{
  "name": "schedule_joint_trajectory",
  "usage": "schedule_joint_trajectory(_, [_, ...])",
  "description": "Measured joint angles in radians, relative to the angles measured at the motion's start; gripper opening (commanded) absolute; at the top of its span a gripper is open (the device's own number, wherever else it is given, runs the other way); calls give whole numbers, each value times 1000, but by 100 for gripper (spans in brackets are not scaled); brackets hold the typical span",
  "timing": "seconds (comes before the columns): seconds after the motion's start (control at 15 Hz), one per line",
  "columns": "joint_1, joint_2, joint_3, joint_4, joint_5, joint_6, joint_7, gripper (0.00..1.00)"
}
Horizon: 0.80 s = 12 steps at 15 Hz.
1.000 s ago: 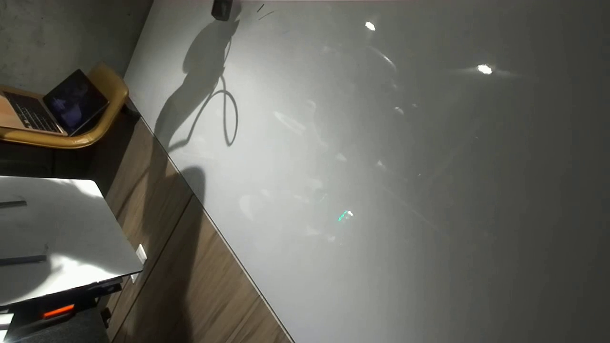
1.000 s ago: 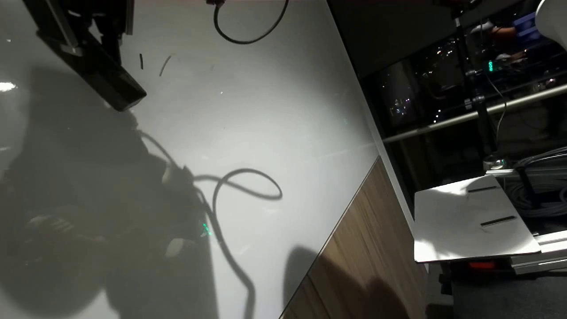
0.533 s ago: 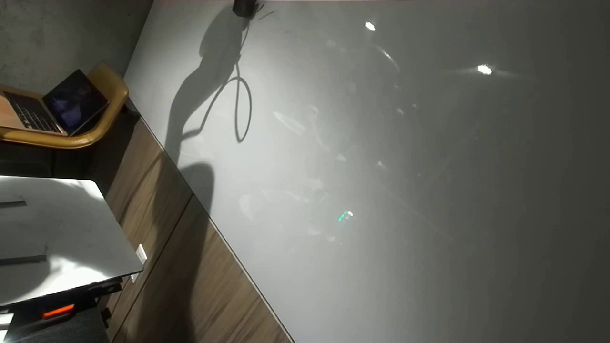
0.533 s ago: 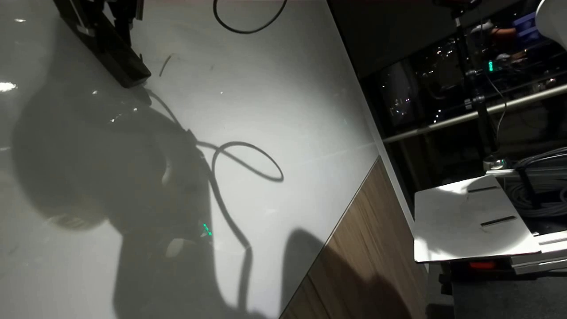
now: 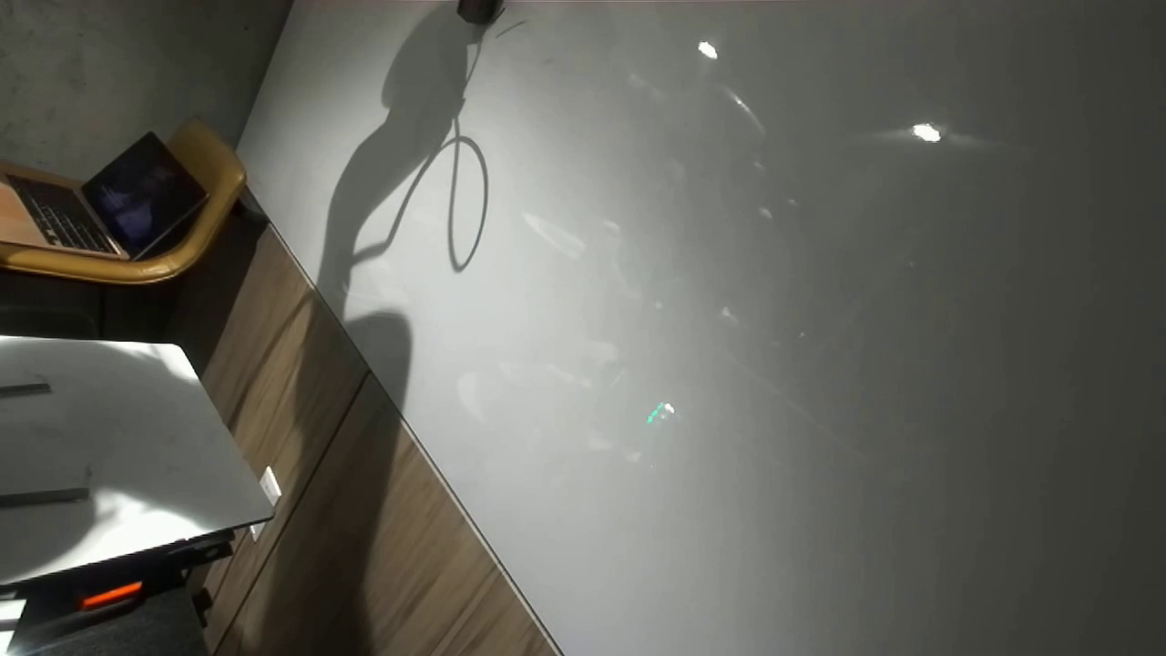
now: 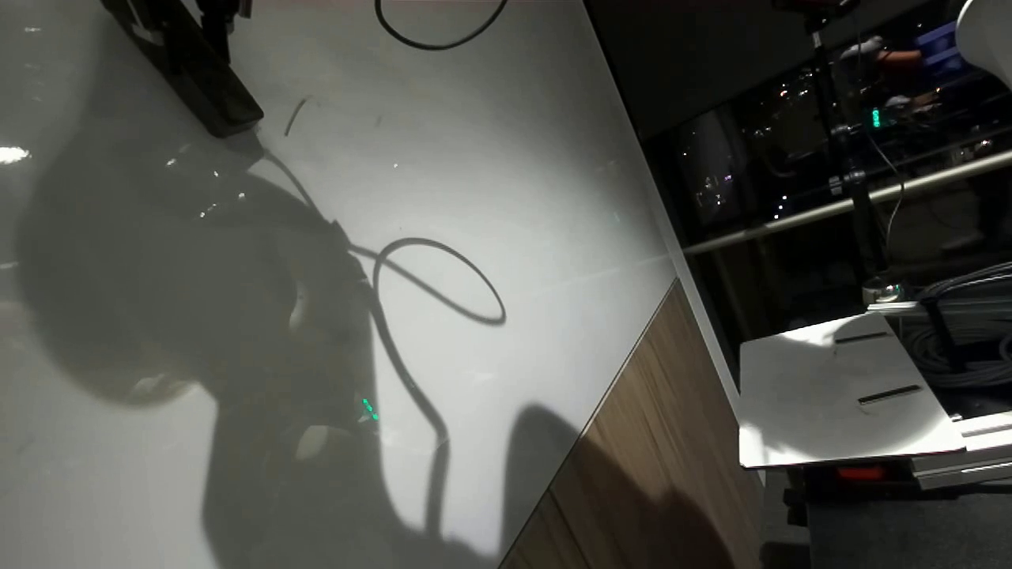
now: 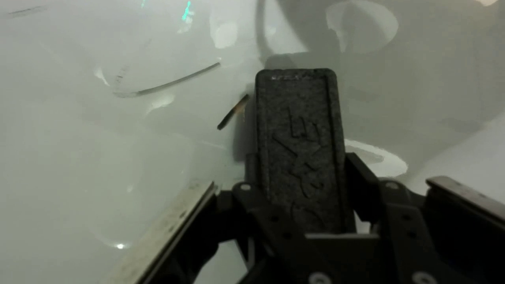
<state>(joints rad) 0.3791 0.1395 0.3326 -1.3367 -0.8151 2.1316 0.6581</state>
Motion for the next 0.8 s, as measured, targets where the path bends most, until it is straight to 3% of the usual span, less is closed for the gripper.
schedule_joint_trajectory(0.33, [-19, -10, -18, -5, -21, -28, 36, 29])
schedule_joint_trajectory(0.8, [-145, -186, -103, -263, 155, 134, 11, 29])
